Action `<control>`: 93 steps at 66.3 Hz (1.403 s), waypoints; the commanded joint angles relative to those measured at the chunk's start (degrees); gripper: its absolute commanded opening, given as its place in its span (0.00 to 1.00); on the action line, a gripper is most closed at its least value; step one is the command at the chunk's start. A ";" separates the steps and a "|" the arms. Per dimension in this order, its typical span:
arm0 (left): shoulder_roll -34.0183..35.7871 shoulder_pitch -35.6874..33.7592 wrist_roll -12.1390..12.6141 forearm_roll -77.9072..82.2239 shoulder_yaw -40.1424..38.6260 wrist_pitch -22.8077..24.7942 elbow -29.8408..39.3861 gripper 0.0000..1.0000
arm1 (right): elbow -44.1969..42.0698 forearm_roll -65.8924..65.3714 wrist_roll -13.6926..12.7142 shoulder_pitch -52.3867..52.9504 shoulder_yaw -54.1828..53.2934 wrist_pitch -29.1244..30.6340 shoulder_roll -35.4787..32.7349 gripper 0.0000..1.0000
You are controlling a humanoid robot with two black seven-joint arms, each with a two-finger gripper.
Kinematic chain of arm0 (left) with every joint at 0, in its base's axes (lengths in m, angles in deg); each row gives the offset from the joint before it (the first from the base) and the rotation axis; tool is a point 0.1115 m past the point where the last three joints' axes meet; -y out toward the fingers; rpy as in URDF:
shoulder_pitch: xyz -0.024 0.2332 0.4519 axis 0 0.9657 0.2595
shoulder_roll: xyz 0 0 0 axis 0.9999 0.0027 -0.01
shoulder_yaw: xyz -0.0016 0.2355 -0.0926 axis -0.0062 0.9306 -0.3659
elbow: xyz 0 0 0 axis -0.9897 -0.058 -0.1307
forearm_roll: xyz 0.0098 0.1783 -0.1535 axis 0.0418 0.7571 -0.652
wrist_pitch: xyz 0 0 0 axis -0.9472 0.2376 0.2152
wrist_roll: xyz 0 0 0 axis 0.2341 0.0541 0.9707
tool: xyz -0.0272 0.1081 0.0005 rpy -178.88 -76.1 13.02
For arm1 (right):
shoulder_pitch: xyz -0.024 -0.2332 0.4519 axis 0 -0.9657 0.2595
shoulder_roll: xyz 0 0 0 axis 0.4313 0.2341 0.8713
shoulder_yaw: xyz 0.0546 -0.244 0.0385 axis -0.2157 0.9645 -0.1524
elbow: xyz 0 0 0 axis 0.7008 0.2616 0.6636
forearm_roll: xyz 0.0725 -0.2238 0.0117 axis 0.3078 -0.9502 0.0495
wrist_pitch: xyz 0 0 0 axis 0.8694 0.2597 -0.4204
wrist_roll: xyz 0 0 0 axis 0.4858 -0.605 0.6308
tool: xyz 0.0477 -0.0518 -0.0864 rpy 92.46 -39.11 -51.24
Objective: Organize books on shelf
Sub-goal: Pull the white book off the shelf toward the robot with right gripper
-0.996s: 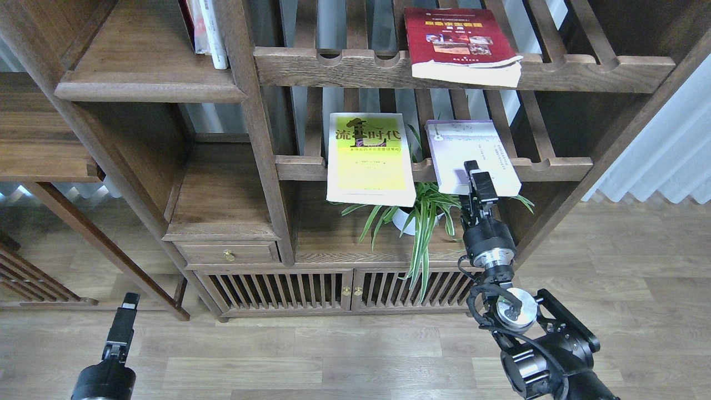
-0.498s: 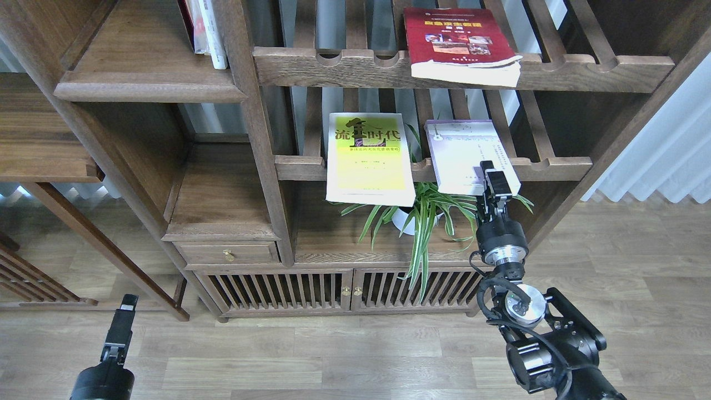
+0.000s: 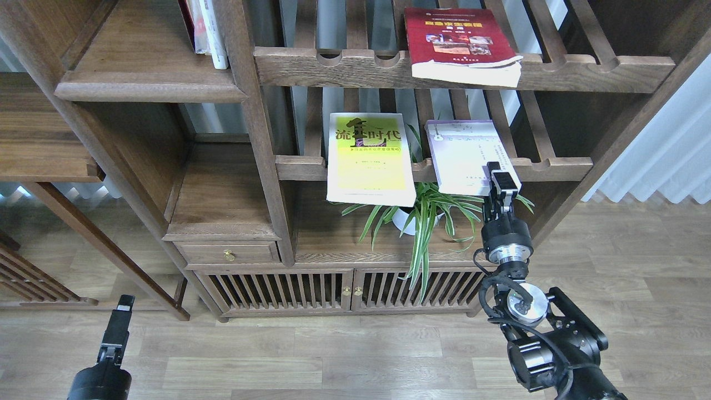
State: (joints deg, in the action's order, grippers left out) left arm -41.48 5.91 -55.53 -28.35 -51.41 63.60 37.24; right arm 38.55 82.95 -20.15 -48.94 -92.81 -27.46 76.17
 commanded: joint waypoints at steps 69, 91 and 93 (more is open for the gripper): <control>0.11 0.00 0.00 -0.09 -0.01 0.00 -0.10 1.00 | 14.13 2.92 -0.26 -7.42 5.74 6.38 0.00 0.03; 0.11 0.00 0.00 0.00 -0.01 0.00 -0.19 1.00 | 24.41 2.75 -0.26 -14.19 10.40 6.38 0.00 0.03; 0.11 0.00 0.00 -0.09 -0.01 0.00 -0.19 1.00 | 25.65 2.75 -0.26 -15.07 10.84 6.38 0.00 0.03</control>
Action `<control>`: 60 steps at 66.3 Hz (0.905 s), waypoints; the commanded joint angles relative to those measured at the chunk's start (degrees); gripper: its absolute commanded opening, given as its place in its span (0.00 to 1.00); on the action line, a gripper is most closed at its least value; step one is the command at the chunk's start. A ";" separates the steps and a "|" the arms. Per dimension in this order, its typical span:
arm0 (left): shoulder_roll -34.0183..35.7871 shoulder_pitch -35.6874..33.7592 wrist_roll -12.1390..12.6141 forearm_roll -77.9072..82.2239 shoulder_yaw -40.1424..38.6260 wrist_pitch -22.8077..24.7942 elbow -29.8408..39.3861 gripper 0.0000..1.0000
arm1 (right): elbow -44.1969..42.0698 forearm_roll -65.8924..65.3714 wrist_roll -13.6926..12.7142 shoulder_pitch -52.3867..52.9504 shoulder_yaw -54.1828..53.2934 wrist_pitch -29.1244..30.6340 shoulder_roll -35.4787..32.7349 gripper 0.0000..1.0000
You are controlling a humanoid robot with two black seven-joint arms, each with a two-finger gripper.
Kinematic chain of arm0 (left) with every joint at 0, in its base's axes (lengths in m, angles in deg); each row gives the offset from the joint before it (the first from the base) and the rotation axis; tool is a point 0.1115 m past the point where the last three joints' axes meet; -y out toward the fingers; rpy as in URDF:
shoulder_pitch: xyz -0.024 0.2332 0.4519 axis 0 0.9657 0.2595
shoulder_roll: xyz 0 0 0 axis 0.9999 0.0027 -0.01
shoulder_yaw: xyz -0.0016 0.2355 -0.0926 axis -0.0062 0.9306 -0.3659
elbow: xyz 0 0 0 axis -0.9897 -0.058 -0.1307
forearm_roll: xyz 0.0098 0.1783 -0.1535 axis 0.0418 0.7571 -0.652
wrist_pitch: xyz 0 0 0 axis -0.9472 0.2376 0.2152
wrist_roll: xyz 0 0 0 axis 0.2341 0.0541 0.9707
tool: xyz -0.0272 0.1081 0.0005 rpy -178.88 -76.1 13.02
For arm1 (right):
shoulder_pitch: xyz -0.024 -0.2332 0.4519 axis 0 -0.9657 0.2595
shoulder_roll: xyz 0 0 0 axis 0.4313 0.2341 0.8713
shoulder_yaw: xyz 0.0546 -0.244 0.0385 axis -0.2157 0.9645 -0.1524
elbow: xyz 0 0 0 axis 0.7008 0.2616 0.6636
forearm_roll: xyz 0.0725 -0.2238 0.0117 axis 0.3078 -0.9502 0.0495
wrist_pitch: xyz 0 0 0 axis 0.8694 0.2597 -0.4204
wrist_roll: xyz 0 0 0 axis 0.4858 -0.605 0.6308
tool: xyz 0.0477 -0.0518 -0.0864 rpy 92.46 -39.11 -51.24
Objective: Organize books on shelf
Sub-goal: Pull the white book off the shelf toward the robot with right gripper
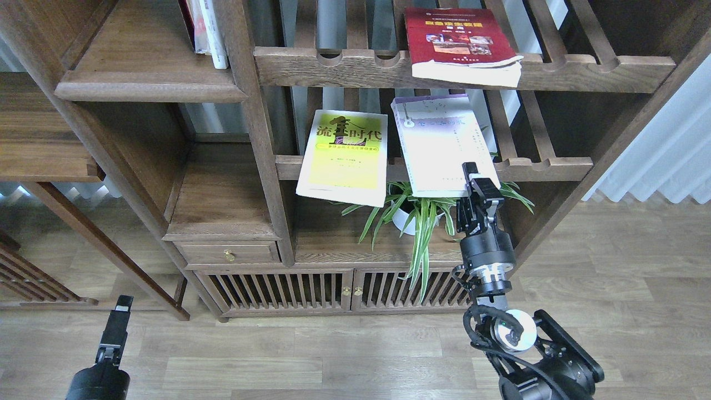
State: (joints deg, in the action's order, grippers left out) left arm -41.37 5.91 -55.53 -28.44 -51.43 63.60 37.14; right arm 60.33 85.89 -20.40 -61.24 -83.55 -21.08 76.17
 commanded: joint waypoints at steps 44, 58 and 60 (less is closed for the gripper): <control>-0.09 -0.18 0.00 -0.09 0.09 0.00 -1.93 1.00 | 14.59 -0.37 -0.19 -23.33 1.67 0.00 -2.72 0.03; -0.09 -0.62 0.00 -0.09 0.26 0.00 -2.02 1.00 | 14.68 -0.37 -0.19 -28.34 2.02 0.00 -3.78 0.03; -0.09 -0.62 0.00 -0.09 0.26 0.00 -2.28 1.00 | 14.59 -0.37 -0.11 -28.87 2.02 0.00 -3.87 0.03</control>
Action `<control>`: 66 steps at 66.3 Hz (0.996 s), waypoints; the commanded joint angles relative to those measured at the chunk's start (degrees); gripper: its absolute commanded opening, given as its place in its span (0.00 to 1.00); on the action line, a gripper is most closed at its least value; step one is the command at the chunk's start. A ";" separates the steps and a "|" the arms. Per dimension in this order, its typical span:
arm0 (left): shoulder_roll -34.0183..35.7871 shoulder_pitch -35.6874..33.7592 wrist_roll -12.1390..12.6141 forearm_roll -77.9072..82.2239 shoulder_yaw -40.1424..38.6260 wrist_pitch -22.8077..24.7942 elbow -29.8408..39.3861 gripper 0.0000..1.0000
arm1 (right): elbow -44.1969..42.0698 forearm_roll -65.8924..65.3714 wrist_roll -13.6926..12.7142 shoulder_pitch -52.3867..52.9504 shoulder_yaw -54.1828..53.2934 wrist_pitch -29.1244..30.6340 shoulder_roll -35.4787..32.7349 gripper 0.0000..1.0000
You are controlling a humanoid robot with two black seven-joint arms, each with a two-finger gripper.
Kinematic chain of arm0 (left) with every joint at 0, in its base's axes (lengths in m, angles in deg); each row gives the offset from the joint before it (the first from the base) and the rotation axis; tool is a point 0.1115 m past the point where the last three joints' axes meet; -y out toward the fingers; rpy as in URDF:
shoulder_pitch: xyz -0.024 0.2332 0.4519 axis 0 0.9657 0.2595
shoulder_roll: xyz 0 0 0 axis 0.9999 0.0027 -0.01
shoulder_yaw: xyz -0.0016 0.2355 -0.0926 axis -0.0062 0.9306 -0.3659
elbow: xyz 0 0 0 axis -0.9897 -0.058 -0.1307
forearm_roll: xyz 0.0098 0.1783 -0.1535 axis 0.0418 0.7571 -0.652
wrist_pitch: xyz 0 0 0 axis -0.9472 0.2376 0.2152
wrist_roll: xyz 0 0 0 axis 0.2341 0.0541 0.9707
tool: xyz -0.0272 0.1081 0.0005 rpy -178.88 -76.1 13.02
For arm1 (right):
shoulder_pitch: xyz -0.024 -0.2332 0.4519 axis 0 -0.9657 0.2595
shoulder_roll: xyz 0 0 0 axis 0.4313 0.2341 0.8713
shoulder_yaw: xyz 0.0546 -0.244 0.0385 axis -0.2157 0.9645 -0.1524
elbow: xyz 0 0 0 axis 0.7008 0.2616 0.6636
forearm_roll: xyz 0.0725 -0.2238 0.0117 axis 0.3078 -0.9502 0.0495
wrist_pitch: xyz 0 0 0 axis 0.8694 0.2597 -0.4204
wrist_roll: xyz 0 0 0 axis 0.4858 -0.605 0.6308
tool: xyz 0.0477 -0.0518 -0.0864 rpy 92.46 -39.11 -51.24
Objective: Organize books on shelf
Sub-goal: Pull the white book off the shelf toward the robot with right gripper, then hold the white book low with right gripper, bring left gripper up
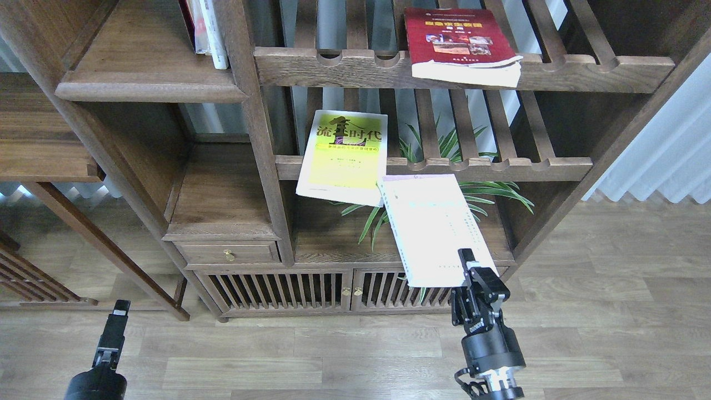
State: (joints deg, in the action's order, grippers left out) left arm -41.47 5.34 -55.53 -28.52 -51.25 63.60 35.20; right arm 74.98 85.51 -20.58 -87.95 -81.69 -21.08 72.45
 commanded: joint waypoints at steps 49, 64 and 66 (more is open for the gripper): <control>8.27 0.31 0.00 -6.06 18.98 0.00 0.71 1.00 | -5.59 -6.94 -1.24 -2.79 13.08 0.00 -2.96 0.04; 12.93 -6.99 0.00 -10.19 26.01 0.00 -0.25 1.00 | -9.10 -8.34 -2.56 3.72 15.46 0.00 -2.70 0.04; 12.67 -7.69 0.00 -10.11 26.10 0.00 0.01 1.00 | -10.07 -8.34 -2.56 4.51 15.72 0.00 -2.61 0.04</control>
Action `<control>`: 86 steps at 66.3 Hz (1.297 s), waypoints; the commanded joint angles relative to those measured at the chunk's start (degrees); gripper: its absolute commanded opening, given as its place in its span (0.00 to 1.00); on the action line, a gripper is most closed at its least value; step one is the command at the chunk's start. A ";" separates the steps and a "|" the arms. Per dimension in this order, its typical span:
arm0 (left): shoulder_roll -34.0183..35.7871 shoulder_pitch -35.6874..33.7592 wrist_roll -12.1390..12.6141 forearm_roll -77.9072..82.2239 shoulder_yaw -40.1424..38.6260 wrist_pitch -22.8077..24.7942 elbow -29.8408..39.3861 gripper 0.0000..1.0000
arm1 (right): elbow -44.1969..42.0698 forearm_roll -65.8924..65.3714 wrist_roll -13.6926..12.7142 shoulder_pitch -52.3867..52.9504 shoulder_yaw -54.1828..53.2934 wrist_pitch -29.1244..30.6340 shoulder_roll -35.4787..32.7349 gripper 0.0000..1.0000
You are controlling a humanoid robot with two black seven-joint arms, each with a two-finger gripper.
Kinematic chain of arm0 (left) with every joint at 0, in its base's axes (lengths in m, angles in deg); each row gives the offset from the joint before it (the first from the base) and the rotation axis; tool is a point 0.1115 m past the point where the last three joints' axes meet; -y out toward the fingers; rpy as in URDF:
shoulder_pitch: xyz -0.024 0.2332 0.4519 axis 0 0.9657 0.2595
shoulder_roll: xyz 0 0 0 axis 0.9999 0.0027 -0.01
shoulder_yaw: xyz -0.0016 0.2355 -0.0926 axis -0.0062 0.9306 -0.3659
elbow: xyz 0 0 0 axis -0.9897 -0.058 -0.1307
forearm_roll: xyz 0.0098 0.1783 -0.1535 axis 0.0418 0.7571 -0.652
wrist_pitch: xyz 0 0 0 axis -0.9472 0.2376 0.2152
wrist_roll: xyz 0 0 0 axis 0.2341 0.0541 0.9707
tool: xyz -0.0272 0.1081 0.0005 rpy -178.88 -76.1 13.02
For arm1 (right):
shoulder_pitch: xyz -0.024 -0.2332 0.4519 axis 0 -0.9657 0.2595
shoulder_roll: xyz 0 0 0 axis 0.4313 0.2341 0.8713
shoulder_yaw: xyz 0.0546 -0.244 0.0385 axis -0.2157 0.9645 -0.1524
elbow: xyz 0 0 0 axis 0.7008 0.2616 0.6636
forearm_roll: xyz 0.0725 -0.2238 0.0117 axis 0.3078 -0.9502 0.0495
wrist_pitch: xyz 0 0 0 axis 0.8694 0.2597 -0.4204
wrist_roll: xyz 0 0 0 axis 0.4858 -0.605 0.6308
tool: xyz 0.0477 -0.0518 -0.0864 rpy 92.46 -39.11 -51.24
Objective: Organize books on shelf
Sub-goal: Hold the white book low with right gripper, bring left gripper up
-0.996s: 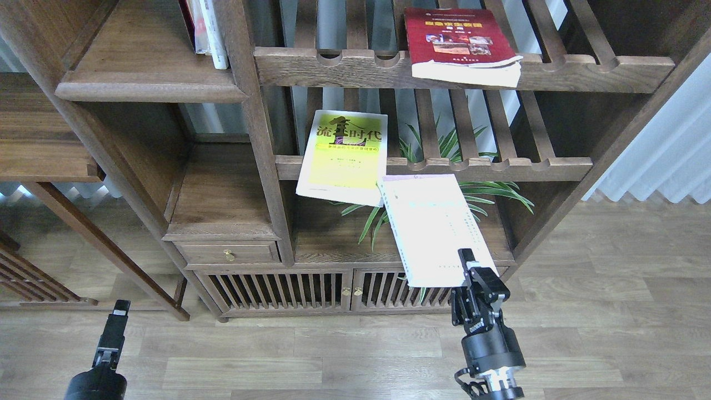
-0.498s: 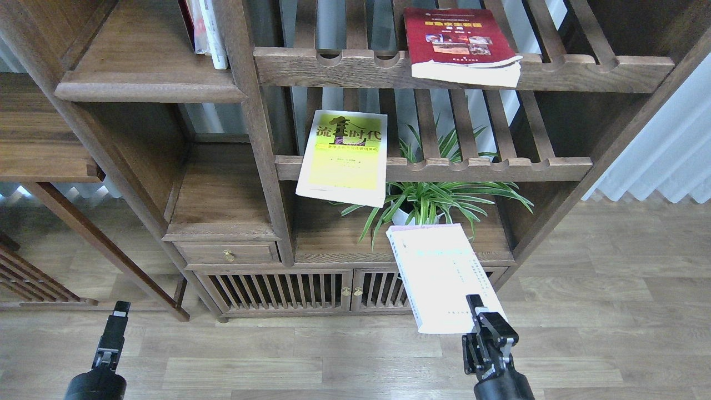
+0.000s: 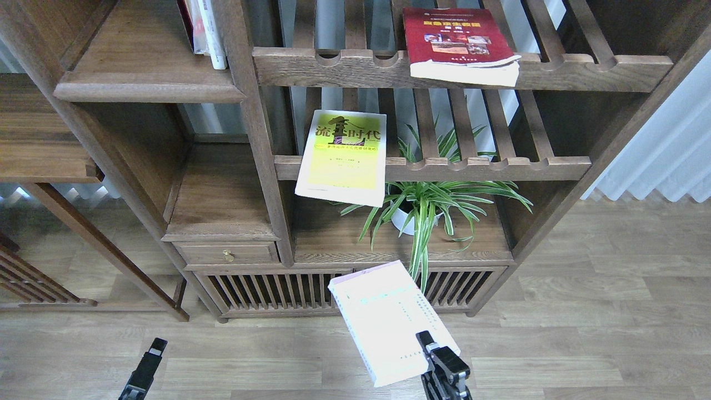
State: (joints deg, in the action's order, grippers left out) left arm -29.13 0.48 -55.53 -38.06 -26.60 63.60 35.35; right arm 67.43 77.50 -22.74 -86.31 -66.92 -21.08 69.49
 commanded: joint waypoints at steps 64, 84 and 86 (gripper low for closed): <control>-1.34 -3.54 0.00 0.04 9.89 0.00 12.60 1.00 | -6.57 -0.68 -2.95 9.02 5.60 0.00 3.60 0.04; 2.18 -3.01 0.00 1.18 9.37 0.00 11.55 1.00 | -6.57 -0.68 -2.95 8.76 5.43 0.00 4.13 0.04; 2.00 -3.01 0.00 1.18 8.75 0.00 11.72 1.00 | -6.57 -0.68 -2.95 8.67 5.34 0.00 4.31 0.04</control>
State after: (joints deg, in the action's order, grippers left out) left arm -27.65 -2.53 -55.53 -37.01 -16.55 63.60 46.82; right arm 60.86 76.82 -25.69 -77.53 -61.40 -21.08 73.25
